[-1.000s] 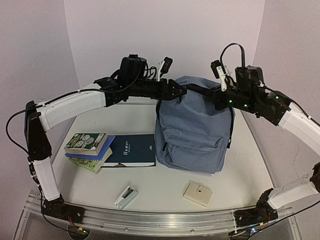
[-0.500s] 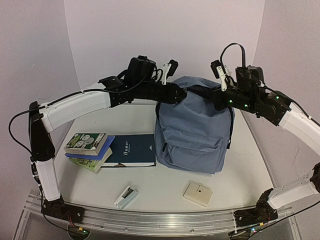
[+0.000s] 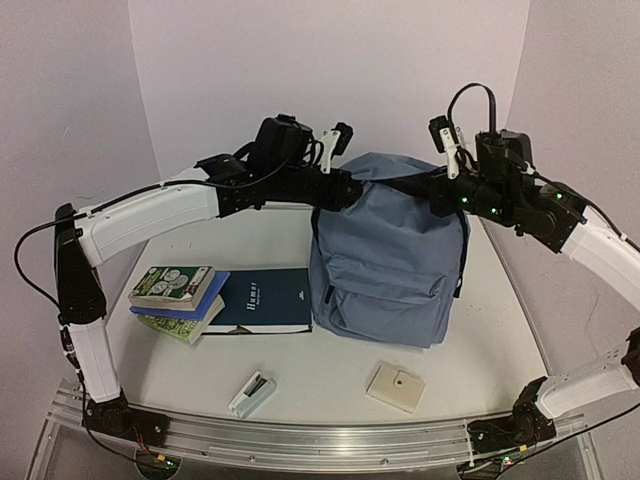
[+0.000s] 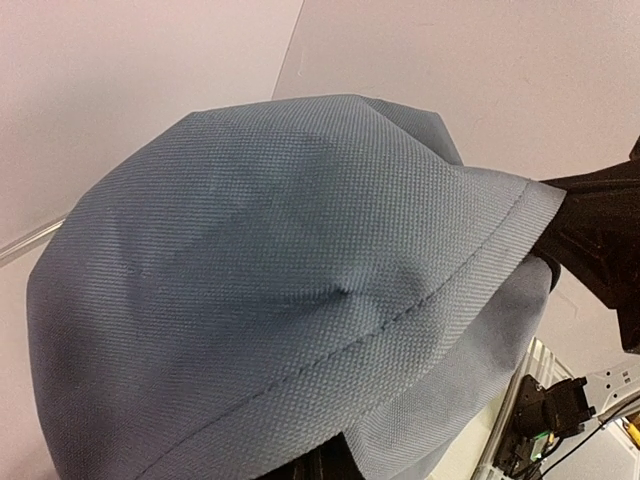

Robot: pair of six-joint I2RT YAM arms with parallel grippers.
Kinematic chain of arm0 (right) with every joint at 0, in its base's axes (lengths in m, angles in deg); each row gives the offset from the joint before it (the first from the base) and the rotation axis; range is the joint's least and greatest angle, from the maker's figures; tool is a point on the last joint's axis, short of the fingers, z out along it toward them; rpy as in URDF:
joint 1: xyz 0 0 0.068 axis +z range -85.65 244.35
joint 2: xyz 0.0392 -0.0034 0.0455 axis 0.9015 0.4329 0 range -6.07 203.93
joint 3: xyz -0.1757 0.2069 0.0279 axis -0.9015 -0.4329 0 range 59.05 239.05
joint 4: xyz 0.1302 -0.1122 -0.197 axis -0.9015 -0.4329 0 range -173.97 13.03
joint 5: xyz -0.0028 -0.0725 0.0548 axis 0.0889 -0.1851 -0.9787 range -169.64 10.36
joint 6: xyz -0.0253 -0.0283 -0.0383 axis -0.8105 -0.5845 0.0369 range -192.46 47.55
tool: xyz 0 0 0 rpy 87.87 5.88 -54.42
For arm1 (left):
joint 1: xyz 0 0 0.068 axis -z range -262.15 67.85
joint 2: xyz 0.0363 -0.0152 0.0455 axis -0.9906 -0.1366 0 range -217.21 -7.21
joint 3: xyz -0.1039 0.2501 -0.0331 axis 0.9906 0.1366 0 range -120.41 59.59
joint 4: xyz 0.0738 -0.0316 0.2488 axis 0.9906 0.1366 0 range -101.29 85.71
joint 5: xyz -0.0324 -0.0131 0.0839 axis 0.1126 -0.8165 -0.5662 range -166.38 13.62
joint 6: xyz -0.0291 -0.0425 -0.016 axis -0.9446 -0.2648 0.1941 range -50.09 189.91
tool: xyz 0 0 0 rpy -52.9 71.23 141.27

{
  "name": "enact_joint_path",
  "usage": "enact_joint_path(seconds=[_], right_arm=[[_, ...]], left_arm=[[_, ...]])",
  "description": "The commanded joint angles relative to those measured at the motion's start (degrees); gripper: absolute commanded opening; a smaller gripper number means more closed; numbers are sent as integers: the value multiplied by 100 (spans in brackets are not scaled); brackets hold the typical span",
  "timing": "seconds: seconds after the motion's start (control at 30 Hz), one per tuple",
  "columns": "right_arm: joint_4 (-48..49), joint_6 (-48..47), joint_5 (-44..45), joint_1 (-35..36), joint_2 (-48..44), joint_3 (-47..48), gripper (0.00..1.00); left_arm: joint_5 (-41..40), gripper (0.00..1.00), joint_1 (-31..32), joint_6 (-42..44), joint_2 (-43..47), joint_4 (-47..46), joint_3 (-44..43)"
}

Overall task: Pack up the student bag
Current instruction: Unzip the student bag at the center of the board.

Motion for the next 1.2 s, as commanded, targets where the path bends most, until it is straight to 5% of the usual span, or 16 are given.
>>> enact_joint_path(seconds=[0.0,0.33,0.73,0.9,1.17], right_arm=[[306,190,1076,5,-199,-28,0],[401,311,1712,8,-331,-116,0],[424,525,1435,5,-406,-29,0],[383,494,285,9,-585,-31,19],[17,817,9,5,-875,-68,23]], left_arm=[[-529,0,-27,20,561,136,113],[448,0,-1028,-972,1380,-73,1547],[813,0,-1098,-1165,1542,-379,2763],[1327,0,-1099,-1149,1425,-588,2883],[1382,0,-1099,-1157,1377,-792,3291]])
